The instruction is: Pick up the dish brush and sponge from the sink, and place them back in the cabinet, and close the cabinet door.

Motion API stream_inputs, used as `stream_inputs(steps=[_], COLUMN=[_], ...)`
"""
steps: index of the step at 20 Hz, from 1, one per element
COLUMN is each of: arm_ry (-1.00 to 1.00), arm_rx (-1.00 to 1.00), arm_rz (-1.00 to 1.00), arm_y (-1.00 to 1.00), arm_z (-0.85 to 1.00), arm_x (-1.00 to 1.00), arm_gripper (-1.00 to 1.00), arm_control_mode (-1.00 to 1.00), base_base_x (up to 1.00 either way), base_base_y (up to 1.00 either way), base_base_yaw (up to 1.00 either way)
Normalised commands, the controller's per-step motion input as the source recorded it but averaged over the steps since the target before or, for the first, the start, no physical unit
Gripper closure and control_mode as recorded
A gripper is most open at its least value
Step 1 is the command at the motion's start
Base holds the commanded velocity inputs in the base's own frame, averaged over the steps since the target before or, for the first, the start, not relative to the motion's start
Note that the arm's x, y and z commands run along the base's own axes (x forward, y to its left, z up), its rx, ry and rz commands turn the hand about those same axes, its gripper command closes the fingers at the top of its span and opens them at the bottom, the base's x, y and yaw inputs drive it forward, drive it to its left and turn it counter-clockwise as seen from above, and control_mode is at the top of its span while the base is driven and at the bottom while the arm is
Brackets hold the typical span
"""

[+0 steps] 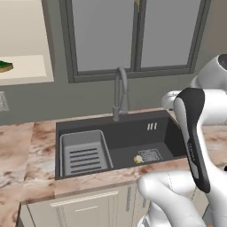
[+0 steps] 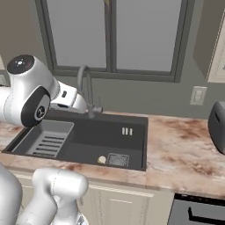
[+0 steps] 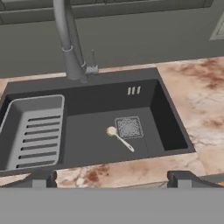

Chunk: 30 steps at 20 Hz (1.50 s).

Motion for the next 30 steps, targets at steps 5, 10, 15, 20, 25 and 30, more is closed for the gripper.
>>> stream_inputs(steps=[5, 10, 15, 20, 25, 30], arm_ry=[0.0, 0.0, 0.0, 0.0, 0.0, 0.0], arm_rx=[0.0, 0.0, 0.0, 0.0, 0.0, 0.0], arm_rz=[0.0, 0.0, 0.0, 0.0, 0.0, 0.0], arm_y=[0.0, 0.0, 0.0, 0.0, 0.0, 0.0], arm_z=[0.0, 0.0, 0.0, 0.0, 0.0, 0.0], arm_x=[0.0, 0.0, 0.0, 0.0, 0.0, 0.0], arm_gripper=[-1.0, -1.0, -1.0, -1.0, -1.0, -1.0], arm_control_mode=[1.0, 1.0, 1.0, 1.0, 1.0, 1.0], base_base_x=[0.09, 0.21, 0.31, 0.42, 0.43, 0.26], base_base_y=[0.0, 0.0, 0.0, 0.0, 0.0, 0.0], base_base_yaw=[-0.07, -0.01, -0.01, 0.04, 0.09, 0.04])
